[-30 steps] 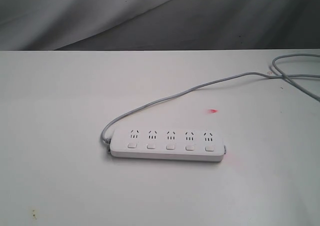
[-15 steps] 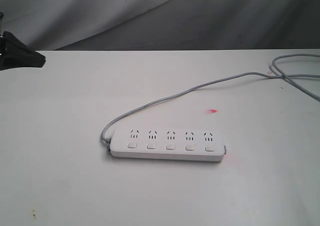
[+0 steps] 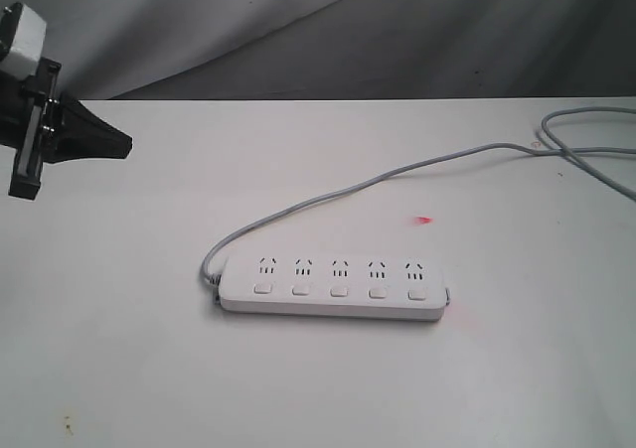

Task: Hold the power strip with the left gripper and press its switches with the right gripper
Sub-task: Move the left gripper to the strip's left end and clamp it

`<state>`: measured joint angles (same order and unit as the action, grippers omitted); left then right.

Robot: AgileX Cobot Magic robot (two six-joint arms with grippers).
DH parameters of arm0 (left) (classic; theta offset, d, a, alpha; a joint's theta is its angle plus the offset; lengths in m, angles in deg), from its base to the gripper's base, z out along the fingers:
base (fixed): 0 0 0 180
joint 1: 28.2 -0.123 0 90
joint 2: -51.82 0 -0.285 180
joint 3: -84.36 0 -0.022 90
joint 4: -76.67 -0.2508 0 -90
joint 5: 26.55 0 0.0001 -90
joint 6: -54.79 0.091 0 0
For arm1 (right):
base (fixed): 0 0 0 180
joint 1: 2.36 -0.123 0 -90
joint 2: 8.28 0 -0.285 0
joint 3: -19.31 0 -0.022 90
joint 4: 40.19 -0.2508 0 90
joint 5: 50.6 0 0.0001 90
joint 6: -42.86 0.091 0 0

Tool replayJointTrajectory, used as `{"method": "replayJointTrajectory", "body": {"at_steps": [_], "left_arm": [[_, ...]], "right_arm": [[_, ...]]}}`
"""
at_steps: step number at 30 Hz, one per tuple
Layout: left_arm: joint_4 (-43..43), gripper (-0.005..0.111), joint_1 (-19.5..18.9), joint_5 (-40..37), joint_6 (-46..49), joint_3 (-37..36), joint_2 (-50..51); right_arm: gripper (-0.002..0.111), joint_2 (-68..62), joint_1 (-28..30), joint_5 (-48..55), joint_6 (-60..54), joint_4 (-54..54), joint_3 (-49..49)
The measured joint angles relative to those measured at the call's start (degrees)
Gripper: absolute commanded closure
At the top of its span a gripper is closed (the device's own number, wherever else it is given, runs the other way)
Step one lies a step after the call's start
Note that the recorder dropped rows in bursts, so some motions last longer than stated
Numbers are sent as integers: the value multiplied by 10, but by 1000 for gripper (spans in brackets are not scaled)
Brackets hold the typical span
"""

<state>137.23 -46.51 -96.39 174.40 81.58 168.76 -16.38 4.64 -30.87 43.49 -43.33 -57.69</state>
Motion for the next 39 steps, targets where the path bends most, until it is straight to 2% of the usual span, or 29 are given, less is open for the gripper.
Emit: {"method": "replayJointTrajectory", "body": {"at_steps": [4,5,6,9,13,22,29,39], "left_arm": [[-12,29,3,1,0,0,28],[-13,16,3,1,0,0,32],[-7,10,3,1,0,0,35],[1,9,16,1,0,0,50],[-25,9,64,1,0,0,69],[-59,9,139,1,0,-3,70],[-75,9,156,2,0,-15,100],[-57,9,170,43,0,-15,141]], "right_arm": [[108,0,0,0,0,0,0],[108,0,0,0,0,0,0],[108,0,0,0,0,0,0],[108,0,0,0,0,0,0],[108,0,0,0,0,0,0],[108,0,0,0,0,0,0],[108,0,0,0,0,0,0],[108,0,0,0,0,0,0]]}}
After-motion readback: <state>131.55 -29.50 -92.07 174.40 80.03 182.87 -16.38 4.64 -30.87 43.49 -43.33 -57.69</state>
